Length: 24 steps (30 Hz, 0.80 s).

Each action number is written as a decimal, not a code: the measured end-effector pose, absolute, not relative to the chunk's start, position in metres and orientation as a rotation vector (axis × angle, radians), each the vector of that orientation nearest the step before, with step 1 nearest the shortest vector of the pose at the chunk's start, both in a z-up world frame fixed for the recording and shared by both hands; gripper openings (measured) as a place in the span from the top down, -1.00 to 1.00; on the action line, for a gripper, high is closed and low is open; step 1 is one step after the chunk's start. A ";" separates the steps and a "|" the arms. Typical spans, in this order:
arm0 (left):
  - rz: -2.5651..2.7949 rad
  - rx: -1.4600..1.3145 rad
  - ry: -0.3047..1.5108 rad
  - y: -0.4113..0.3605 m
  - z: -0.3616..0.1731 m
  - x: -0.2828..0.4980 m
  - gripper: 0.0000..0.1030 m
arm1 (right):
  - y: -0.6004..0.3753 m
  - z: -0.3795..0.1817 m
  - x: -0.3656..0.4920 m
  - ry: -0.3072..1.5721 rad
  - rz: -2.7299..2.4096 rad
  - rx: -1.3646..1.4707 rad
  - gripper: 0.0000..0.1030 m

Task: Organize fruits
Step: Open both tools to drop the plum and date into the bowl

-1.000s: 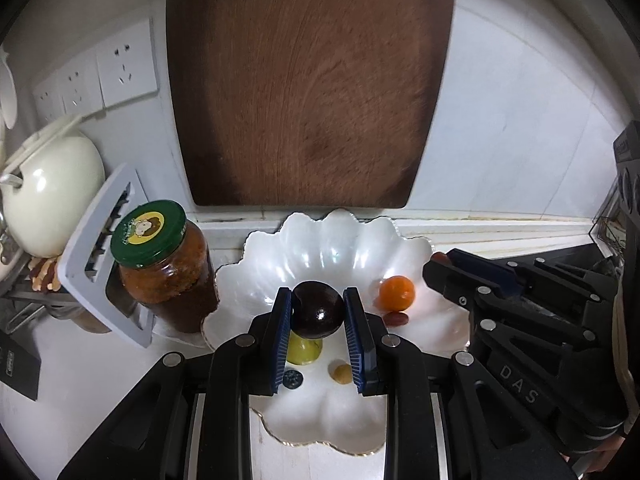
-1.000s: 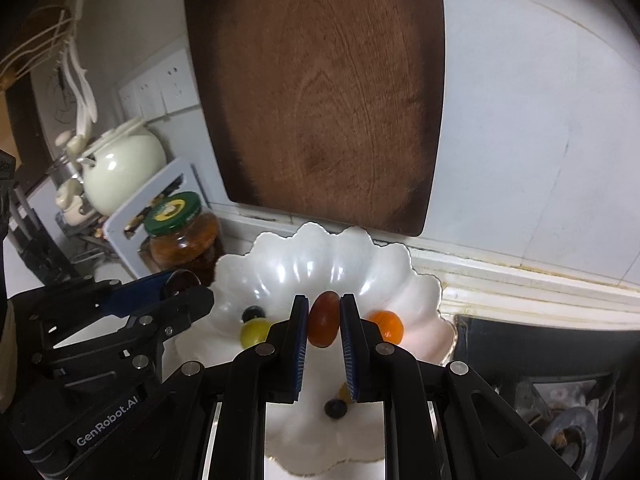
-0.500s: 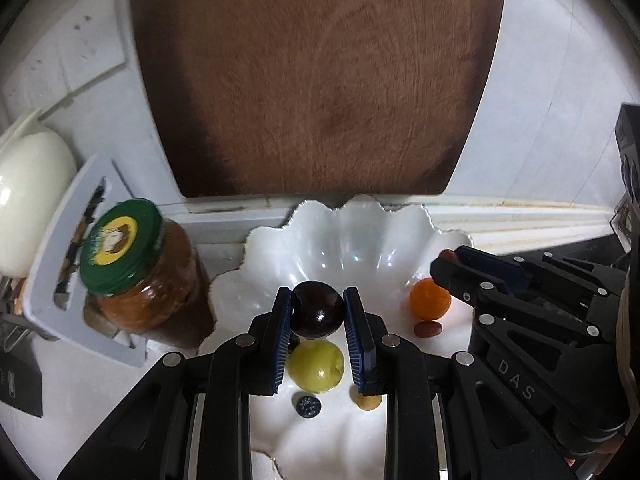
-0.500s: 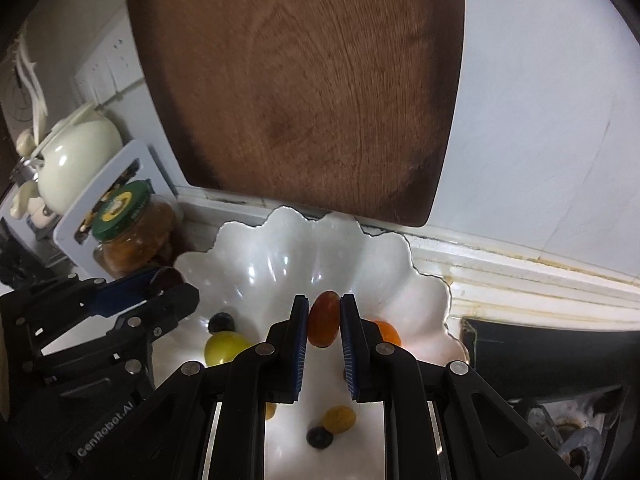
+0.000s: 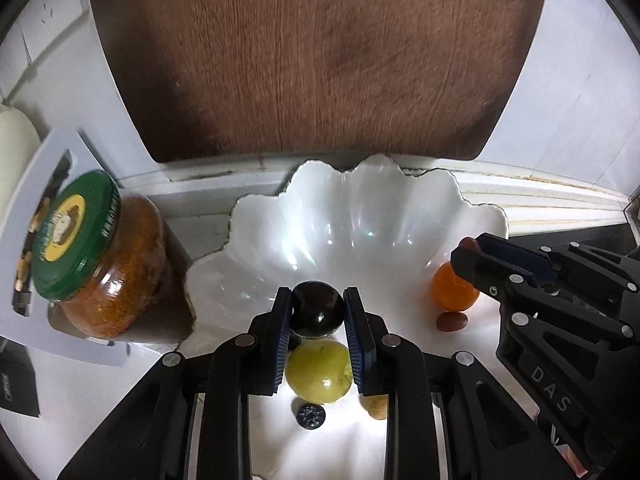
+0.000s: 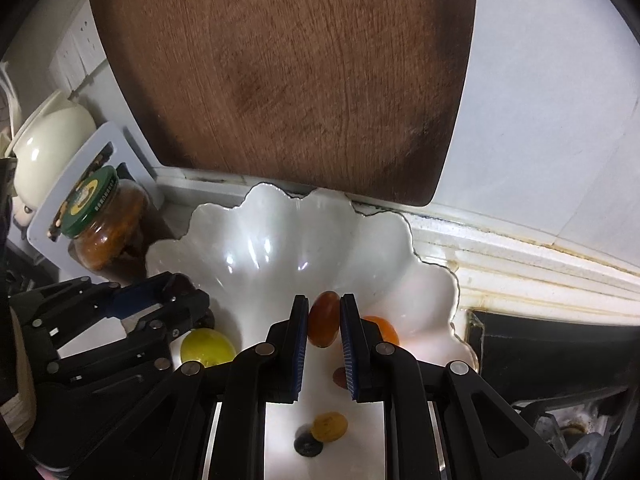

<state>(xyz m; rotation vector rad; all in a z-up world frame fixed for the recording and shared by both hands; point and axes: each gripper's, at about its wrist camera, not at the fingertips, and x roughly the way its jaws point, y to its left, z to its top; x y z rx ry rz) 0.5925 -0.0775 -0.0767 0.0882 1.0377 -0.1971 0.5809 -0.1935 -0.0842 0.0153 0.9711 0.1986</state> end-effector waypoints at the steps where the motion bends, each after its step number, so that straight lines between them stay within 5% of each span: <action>1: -0.200 0.079 1.046 -0.078 -0.078 0.594 0.49 | -0.193 -0.086 0.582 0.978 0.201 0.019 0.66; 9: -0.175 0.060 1.042 -0.073 -0.075 0.590 0.23 | -0.196 -0.088 0.584 1.012 0.194 0.037 0.61; 24: -0.074 0.102 0.877 -0.052 -0.038 0.529 -0.35 | -0.193 -0.068 0.534 0.921 0.129 -0.006 0.04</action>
